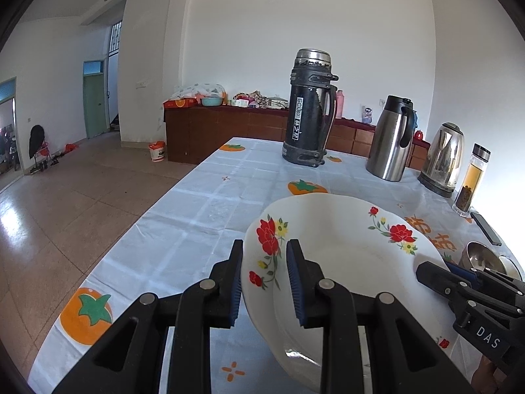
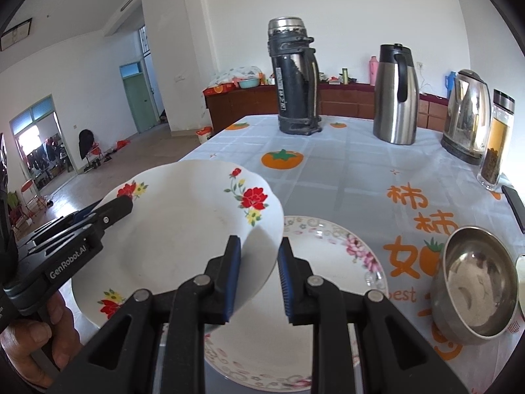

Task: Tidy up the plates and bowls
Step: 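Carry the white red-flower plate with both grippers over the pink-floral plate stack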

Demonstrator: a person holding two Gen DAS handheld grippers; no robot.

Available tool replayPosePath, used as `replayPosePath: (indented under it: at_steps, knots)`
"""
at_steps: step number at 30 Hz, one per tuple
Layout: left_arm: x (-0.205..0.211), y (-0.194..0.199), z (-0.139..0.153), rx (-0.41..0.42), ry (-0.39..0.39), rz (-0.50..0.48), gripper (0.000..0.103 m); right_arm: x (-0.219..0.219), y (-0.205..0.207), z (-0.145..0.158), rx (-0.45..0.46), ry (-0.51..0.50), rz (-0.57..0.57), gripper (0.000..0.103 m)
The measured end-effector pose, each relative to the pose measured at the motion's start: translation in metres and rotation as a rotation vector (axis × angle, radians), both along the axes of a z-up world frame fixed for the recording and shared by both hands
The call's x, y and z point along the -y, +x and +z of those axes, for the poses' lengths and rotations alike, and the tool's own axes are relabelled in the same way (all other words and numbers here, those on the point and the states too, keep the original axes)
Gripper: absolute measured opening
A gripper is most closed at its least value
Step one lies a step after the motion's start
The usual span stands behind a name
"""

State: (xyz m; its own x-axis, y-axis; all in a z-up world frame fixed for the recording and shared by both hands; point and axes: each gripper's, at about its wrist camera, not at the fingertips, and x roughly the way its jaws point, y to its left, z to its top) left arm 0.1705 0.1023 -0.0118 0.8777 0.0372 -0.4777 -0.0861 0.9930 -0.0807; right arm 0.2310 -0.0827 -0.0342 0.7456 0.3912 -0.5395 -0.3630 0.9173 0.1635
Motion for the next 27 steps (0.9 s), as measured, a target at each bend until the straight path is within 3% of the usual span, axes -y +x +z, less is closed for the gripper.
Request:
replayPosePath:
  at_steps: [27]
  knots:
    - [0.053,0.012,-0.003,-0.024,0.017,-0.05,0.028,0.051,0.001,0.001,0.007,0.018,-0.096,0.023]
